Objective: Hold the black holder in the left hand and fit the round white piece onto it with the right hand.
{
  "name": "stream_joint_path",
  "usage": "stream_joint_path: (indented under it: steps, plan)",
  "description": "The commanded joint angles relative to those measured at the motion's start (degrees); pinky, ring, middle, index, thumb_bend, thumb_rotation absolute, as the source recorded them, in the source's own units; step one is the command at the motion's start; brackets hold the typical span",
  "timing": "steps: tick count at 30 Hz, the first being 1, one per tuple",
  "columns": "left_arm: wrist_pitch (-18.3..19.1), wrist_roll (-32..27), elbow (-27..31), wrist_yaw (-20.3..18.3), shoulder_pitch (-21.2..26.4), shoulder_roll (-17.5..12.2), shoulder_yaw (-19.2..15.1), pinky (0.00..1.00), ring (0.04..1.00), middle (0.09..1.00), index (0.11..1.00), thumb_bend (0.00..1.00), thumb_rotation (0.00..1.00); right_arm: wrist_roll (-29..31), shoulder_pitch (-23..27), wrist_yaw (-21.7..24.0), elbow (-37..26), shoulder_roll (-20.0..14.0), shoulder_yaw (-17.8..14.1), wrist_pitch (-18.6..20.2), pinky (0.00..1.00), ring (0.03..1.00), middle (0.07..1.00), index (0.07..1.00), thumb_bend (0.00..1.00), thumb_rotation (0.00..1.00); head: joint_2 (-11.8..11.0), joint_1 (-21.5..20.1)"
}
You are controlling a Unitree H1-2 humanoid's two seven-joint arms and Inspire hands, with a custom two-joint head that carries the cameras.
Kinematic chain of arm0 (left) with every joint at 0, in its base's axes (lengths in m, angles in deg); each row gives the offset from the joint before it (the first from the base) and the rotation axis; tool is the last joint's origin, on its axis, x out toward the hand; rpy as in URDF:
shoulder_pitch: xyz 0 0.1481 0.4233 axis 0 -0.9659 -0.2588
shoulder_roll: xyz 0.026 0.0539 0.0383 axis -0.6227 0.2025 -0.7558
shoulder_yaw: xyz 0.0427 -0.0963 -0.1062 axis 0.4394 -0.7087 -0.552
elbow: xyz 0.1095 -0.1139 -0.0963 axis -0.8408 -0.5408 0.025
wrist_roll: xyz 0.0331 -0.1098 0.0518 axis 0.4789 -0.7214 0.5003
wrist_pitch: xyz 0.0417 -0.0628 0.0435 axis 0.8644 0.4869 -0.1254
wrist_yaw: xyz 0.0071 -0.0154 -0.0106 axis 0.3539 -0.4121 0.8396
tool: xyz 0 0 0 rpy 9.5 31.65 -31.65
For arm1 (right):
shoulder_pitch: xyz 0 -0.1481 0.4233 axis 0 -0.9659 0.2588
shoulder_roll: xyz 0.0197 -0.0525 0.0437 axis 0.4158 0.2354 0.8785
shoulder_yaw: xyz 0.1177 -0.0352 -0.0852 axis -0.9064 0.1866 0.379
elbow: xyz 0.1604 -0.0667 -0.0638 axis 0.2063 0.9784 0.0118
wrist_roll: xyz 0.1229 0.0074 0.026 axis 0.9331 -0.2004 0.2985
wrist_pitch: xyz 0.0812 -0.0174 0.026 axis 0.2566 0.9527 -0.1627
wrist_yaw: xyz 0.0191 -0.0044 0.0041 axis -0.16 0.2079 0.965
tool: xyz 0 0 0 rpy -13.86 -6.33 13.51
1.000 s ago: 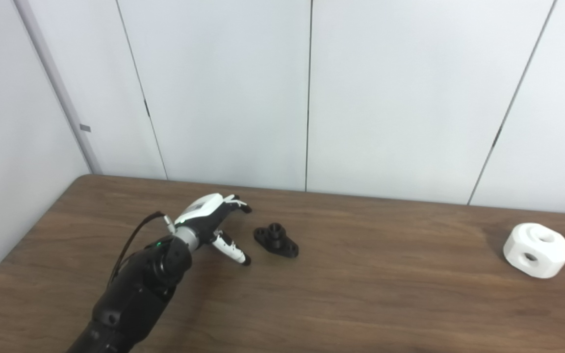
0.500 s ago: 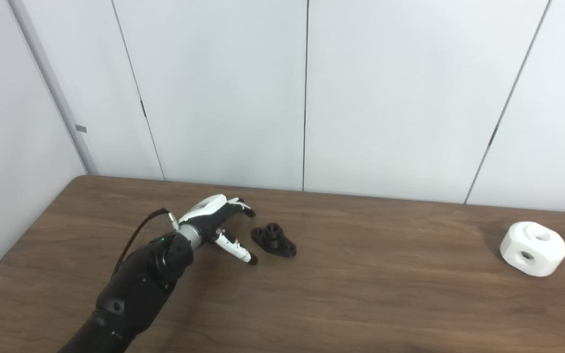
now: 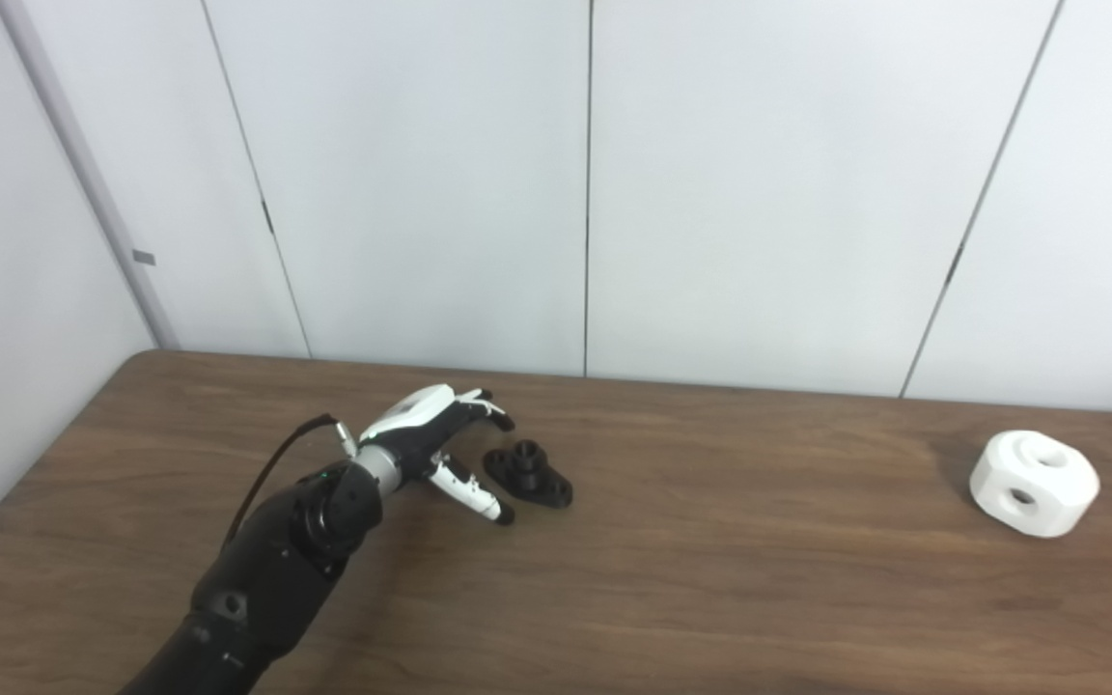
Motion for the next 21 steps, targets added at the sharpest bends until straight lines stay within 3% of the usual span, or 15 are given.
stream_joint_path:
  steps: [1, 4, 5, 6, 8, 12, 18, 21]
  plan:
    - [0.50, 0.44, -0.50, -1.67, -0.06, 1.33, 1.75, 1.00, 1.000, 1.000, 0.809, 0.95, 0.06, -0.11, -1.58, -0.49, -1.29, 1.84, 0.74, -3.14, 0.50, 0.662, 0.695, 0.691, 0.31, 0.65, 0.14, 0.00]
    - [0.35, 2.85, -1.40, 2.33, -0.09, 1.89, 2.10, 0.96, 0.981, 0.968, 0.720, 0.91, 0.02, -0.01, -1.65, -0.56, -1.32, 1.80, 0.90, -3.36, 0.51, 0.667, 0.698, 0.692, 0.30, 0.64, 0.32, -0.09]
    - [0.26, 3.94, -1.89, 4.72, -0.23, 2.20, 2.10, 0.94, 0.959, 0.930, 0.584, 0.68, 0.04, 0.03, -1.60, -0.59, -1.20, 1.76, 0.89, -3.63, 0.51, 0.676, 0.703, 0.696, 0.30, 0.65, 0.32, -0.09]
    - [-0.14, 5.01, -2.33, 7.18, -0.46, 2.43, 2.12, 0.91, 0.943, 0.900, 0.534, 0.60, 0.04, -0.03, -1.58, -0.64, -1.18, 1.79, 0.86, -3.75, 0.52, 0.681, 0.706, 0.697, 0.30, 0.65, 0.32, -0.09]
    - [-0.76, 6.82, -2.84, 10.72, -0.82, 2.50, 2.52, 0.85, 0.910, 0.835, 0.491, 0.53, 0.04, -0.04, -1.67, -0.72, -1.31, 1.94, 0.84, -3.56, 0.54, 0.693, 0.712, 0.702, 0.30, 0.65, 0.32, -0.09]
    - [-1.62, 8.05, -3.24, 13.55, -1.15, 2.28, 2.95, 0.82, 0.884, 0.791, 0.480, 0.52, 0.04, 0.43, -1.67, -0.66, -1.51, 1.90, 0.86, -3.06, 0.57, 0.717, 0.727, 0.712, 0.31, 0.65, 0.35, -0.03]
    - [-2.63, 7.41, -2.65, 12.64, -1.45, 1.70, 2.93, 0.78, 0.880, 0.790, 0.480, 0.52, 0.04, 0.29, -1.21, -0.72, -1.40, 1.90, 0.63, -3.20, 0.60, 0.732, 0.733, 0.725, 0.31, 0.66, 0.47, 0.01]
    - [-1.42, 8.10, -1.95, 11.70, -1.46, 1.50, 3.38, 0.74, 0.877, 0.796, 0.481, 0.52, 0.04, 0.02, -0.96, -0.70, -1.28, 1.81, 0.49, -3.33, 0.59, 0.729, 0.732, 0.725, 0.30, 0.66, 0.39, 0.02]
